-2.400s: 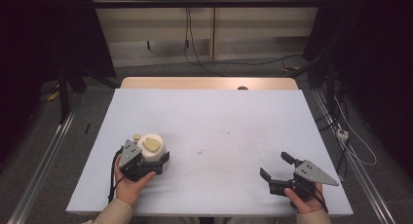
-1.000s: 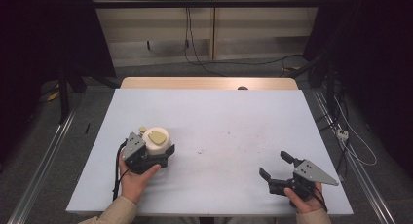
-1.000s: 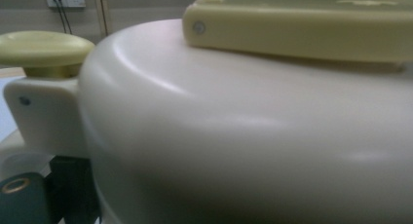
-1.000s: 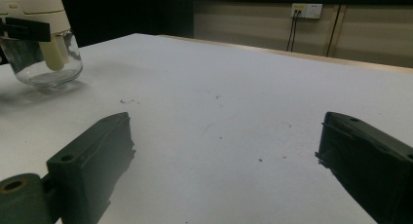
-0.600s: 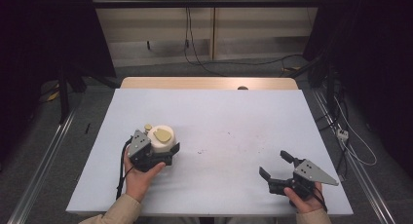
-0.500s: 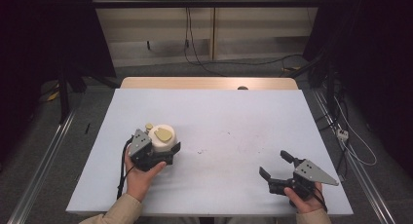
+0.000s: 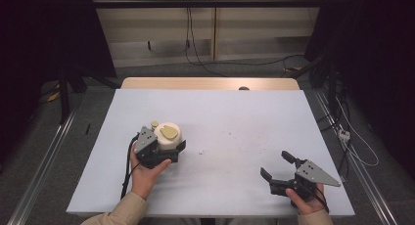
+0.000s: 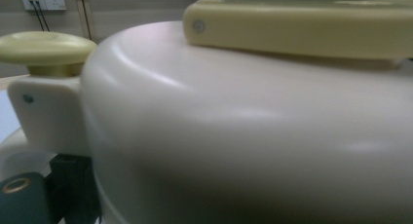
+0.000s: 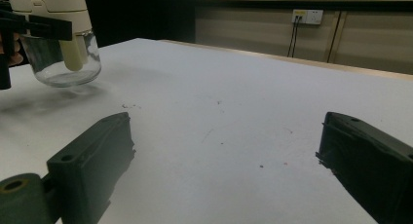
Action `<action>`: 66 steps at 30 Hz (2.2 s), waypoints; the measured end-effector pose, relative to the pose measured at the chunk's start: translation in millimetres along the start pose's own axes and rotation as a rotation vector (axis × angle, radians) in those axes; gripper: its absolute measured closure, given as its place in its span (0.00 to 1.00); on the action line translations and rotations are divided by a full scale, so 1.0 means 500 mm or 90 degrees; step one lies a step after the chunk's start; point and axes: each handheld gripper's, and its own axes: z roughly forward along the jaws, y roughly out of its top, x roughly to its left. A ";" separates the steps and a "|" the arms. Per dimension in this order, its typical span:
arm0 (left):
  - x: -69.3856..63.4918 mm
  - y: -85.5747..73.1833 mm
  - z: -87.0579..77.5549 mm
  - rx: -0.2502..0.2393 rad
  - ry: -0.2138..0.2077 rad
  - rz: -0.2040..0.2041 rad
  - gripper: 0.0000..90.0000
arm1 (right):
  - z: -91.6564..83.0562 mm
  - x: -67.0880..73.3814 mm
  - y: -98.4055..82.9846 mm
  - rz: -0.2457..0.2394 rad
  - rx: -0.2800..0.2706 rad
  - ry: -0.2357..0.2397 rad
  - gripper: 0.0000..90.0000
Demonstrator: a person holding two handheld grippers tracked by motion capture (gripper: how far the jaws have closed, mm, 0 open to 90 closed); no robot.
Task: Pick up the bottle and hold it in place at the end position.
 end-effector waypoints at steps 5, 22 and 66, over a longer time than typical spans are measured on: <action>-0.001 0.000 0.007 0.004 -0.004 -0.001 0.07 | 0.000 0.000 0.000 0.000 -0.001 0.001 0.05; -0.005 0.014 0.033 -0.005 -0.008 0.000 0.07 | 0.000 -0.001 0.000 0.001 -0.003 0.002 0.05; -0.023 0.032 0.110 0.001 -0.035 -0.002 0.07 | -0.001 -0.002 -0.001 -0.001 -0.002 0.002 0.06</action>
